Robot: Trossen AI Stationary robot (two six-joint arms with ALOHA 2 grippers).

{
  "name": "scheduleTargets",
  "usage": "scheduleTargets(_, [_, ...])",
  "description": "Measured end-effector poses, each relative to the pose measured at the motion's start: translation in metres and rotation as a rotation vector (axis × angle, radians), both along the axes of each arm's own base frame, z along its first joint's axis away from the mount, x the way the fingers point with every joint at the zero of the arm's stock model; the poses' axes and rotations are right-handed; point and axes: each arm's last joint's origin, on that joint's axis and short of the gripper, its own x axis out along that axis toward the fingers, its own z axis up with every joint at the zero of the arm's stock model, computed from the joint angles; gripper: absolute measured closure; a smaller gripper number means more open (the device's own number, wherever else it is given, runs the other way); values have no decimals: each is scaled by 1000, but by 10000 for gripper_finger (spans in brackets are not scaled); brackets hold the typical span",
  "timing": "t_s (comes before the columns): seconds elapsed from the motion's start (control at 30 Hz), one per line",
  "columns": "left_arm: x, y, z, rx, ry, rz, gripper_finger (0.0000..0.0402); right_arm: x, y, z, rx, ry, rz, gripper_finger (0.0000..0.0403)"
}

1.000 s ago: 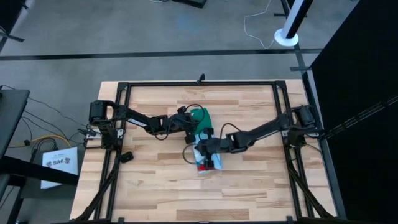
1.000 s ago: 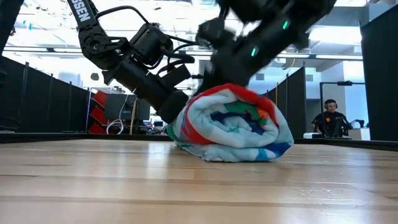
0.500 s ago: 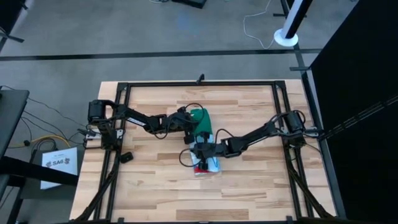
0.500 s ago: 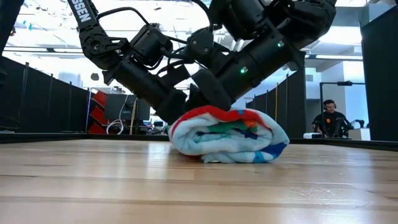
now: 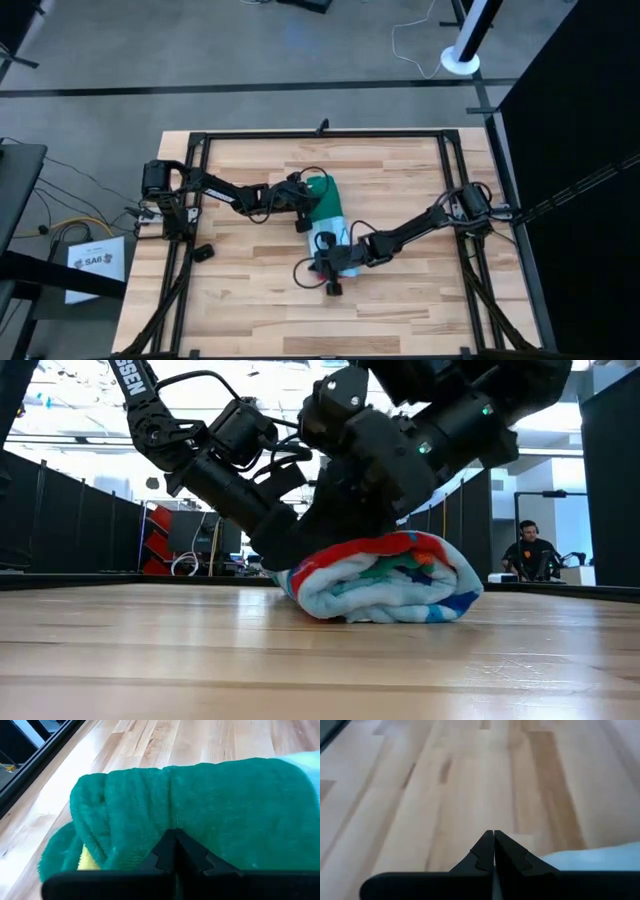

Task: Roll towel
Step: Roll the multicolor dinosaur print towel, then return to Home Position

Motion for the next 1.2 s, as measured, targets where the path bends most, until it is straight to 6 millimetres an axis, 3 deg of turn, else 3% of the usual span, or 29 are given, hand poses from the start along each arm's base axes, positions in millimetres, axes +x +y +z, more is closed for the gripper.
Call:
scheduleTargets(0.1, [0, 0, 0, 8, 3, -2, 401, -2, 6, 9, 12, 2, 31, 403])
scheduleTargets(0.2, [0, 1, 0, 15, 4, 5, 401, -10, 6, 33, 10, -10, 76, 403])
scheduleTargets(0.33, [-4, 1, 9, 35, 9, 21, 401, -26, 1, 96, -34, -104, 139, 403])
scheduleTargets(0.4, [-7, -1, 19, 47, -1, 10, 401, -38, -9, 128, -64, -155, 145, 403])
scheduleTargets(0.57, [-20, -5, 61, 63, -70, -13, 402, -72, -45, 186, -138, -288, 104, 403])
scheduleTargets(0.67, [-30, -8, 91, 76, -153, -19, 402, -94, -73, 206, -153, -359, 49, 403])
scheduleTargets(0.87, [-53, -20, 134, 89, -263, -53, 402, -136, -122, 194, -93, -369, 23, 403])
scheduleTargets(0.97, [-64, -38, 149, 86, -308, -115, 402, -157, -135, 164, -76, -335, -37, 403])
scheduleTargets(1.07, [-77, -62, 151, 68, -365, -184, 402, -176, -133, 133, -30, -420, -34, 403])
scheduleTargets(1.2, [-98, -83, 133, 62, -386, -116, 402, -197, -125, 100, 30, -486, -76, 403])
